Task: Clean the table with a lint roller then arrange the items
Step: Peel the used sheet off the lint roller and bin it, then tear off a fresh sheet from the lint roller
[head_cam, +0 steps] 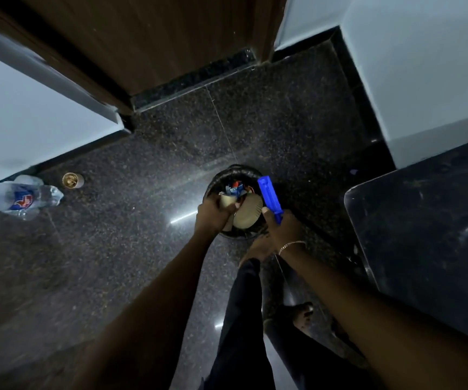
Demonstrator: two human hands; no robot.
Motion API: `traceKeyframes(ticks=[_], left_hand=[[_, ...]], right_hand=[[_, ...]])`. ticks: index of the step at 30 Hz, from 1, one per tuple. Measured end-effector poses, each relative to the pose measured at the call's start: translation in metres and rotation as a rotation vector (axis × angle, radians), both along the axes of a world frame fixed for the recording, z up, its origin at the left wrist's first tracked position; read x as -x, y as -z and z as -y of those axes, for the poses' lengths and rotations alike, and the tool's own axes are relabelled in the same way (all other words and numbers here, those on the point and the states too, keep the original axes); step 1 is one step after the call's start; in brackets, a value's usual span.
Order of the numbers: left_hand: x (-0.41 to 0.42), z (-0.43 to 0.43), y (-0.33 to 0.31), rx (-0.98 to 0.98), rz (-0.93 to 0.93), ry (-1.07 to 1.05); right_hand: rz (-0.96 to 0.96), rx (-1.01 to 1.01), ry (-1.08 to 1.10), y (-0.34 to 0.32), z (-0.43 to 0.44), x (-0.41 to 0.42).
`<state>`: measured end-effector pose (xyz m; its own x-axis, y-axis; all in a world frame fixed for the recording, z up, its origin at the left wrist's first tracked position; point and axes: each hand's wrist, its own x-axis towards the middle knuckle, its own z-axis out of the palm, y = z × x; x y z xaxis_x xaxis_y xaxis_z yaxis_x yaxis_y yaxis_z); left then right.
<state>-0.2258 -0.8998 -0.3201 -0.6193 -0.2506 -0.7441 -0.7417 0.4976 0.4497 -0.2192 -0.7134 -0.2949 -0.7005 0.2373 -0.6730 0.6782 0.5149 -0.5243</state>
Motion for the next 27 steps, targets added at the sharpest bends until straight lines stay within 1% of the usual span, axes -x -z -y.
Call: traceKeyframes(ticks=[3, 6, 9, 13, 16, 23, 27], left_hand=[[0.0, 0.0, 0.019, 0.022, -0.008, 0.021], [-0.006, 0.006, 0.019, 0.037, 0.025, 0.025], [-0.017, 0.017, 0.005, 0.061, -0.011, 0.149], [-0.03, 0.028, -0.033, 0.165, -0.086, 0.3], [-0.042, 0.033, -0.066, 0.222, -0.173, 0.383], [-0.06, 0.029, -0.145, 0.343, -0.359, 0.569], [-0.058, 0.018, -0.194, 0.379, -0.447, 0.613]], right_hand=[[-0.018, 0.04, 0.046, 0.012, 0.004, -0.003], [-0.048, 0.043, 0.046, 0.013, 0.009, -0.009], [-0.053, 0.024, 0.027, 0.007, 0.011, -0.014], [-0.082, 0.028, 0.01, -0.016, 0.014, -0.017], [-0.095, 0.036, 0.007, -0.045, 0.018, -0.021], [-0.189, 0.178, 0.011, -0.122, 0.02, -0.031], [-0.24, 0.294, 0.023, -0.174, 0.012, -0.03]])
